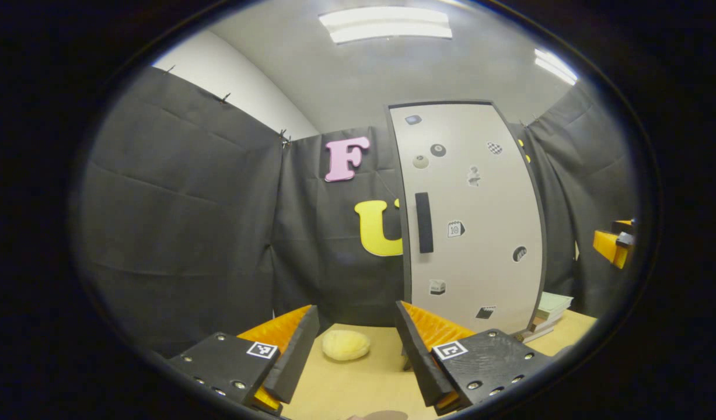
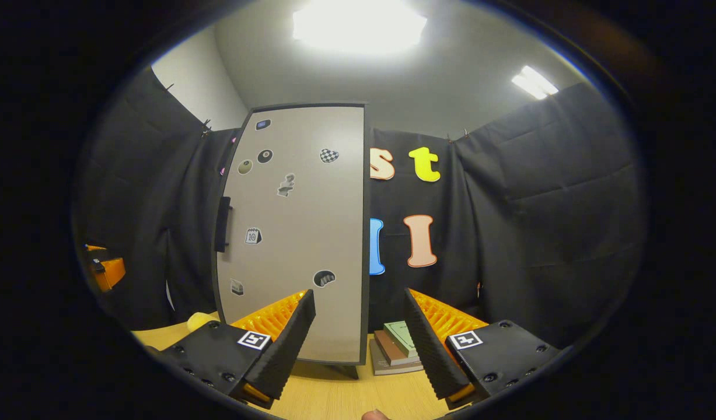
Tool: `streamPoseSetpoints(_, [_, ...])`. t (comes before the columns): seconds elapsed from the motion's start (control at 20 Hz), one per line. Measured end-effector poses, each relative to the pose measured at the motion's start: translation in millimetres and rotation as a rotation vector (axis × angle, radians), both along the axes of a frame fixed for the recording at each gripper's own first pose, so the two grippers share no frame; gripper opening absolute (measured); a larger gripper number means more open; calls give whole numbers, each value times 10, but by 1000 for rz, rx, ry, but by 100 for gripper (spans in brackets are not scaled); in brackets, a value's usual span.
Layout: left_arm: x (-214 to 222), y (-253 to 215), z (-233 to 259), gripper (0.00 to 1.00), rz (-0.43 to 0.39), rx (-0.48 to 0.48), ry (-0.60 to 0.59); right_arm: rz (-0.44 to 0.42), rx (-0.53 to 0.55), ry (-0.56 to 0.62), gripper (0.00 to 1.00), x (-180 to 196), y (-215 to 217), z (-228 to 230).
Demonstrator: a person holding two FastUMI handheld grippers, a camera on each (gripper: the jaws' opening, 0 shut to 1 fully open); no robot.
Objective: Open the cabinet door with the right hand, grasp the bottle in the cabinet with the left hand and place it on the coaster, then close the cabinet door with the right hand.
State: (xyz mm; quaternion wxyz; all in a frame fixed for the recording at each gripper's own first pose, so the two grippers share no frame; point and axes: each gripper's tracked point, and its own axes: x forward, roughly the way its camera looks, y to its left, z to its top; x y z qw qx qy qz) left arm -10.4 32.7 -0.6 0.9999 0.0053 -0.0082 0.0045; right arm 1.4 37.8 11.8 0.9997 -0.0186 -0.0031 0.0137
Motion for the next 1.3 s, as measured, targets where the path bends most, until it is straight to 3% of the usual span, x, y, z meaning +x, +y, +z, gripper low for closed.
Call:
streamPoseSetpoints(0.25, [-35,263,-53,78,15,-2,7,64,23,23,93,226,456,223])
streamPoseSetpoints(0.75, [-176,1159,-220,81,118,16,18,248,15,9,95,813,1812,684])
streamPoseSetpoints(0.95, [-218,1530,-312,81,169,35,28,289,16,8,92,1016,2272,738])
streamPoseSetpoints(1.05, [-256,1734,-364,78,201,40,34,301,29,5,95,1133,2466,771])
streamPoseSetpoints(1.3, [-344,2131,-501,81,265,40,63,292,13,32,92,1552,2865,744])
